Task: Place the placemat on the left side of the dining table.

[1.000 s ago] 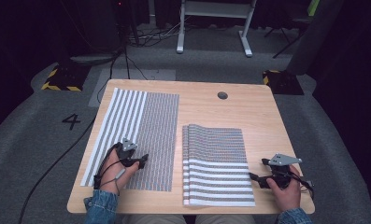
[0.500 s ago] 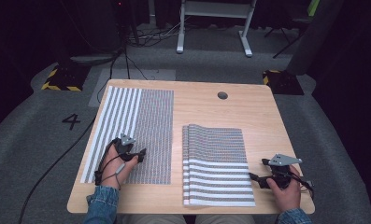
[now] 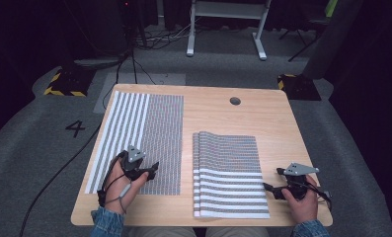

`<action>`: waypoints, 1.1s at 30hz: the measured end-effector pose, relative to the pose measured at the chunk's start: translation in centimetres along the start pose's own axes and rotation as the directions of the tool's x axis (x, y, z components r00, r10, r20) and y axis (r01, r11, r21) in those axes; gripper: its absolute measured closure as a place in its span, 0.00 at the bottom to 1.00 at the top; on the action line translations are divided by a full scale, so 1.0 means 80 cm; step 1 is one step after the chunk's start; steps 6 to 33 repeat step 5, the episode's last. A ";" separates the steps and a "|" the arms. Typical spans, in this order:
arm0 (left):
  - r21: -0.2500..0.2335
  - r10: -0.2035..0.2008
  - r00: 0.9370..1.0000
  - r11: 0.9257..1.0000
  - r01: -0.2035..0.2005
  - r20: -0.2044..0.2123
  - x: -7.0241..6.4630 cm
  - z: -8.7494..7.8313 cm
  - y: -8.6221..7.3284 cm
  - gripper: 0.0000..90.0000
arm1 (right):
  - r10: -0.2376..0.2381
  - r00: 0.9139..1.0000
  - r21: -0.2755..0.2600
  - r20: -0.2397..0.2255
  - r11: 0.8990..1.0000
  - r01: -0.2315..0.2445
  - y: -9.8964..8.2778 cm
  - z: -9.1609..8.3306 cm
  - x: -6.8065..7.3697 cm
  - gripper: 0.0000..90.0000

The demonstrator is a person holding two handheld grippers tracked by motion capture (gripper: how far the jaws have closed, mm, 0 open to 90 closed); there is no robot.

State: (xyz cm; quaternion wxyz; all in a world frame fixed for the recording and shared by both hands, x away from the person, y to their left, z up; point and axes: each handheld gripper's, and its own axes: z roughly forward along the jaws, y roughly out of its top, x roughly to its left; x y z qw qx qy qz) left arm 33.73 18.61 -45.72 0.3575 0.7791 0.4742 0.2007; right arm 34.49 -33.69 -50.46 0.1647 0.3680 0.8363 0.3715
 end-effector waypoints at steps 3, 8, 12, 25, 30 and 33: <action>0.006 0.032 0.999 0.999 -0.032 0.025 -0.019 -0.017 -0.005 0.30 | -0.001 1.000 0.001 -0.001 1.000 0.001 0.000 0.000 0.000 0.15; 0.006 0.036 0.999 0.999 -0.036 0.029 -0.023 -0.021 -0.008 0.30 | 0.001 1.000 0.000 -0.001 1.000 -0.001 0.000 0.000 0.000 0.15; 0.006 0.036 0.999 0.999 -0.036 0.029 -0.023 -0.021 -0.008 0.30 | 0.001 1.000 0.000 -0.001 1.000 -0.001 0.000 0.000 0.000 0.15; 0.006 0.036 0.999 0.999 -0.036 0.029 -0.023 -0.021 -0.008 0.30 | 0.001 1.000 0.000 -0.001 1.000 -0.001 0.000 0.000 0.000 0.15; 0.006 0.036 0.999 0.999 -0.036 0.029 -0.023 -0.021 -0.008 0.30 | 0.001 1.000 0.000 -0.001 1.000 -0.001 0.000 0.000 0.000 0.15; 0.006 0.036 0.999 0.999 -0.036 0.029 -0.023 -0.021 -0.008 0.30 | 0.001 1.000 0.000 -0.001 1.000 -0.001 0.000 0.000 0.000 0.15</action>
